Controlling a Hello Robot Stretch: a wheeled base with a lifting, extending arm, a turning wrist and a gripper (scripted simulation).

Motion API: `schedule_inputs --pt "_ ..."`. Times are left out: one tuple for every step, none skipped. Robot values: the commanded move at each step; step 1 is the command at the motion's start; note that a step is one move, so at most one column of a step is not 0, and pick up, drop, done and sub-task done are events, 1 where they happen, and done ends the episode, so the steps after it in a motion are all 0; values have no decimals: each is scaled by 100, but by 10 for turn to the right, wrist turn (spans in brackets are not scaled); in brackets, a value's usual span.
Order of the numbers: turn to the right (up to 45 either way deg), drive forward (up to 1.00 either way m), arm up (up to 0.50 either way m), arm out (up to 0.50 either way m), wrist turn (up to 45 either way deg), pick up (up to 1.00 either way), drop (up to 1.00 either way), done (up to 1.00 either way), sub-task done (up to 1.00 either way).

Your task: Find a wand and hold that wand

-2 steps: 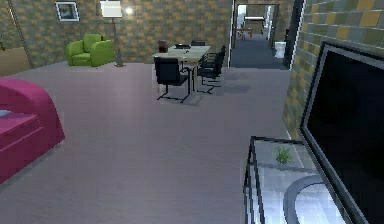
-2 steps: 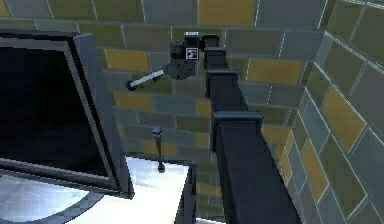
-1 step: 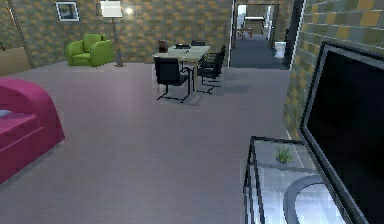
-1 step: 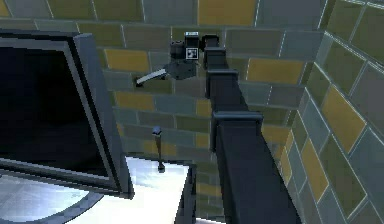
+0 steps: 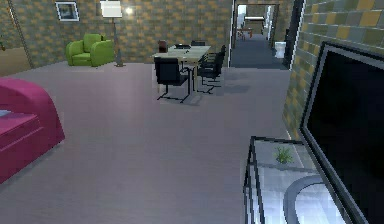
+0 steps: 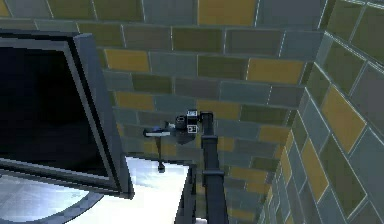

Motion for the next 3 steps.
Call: schedule_inputs --pt "0 0 0 0 0 100 0 0 0" --pt "0 0 10 0 0 0 0 0 0" --pt "0 0 0 0 0 0 0 100 0"
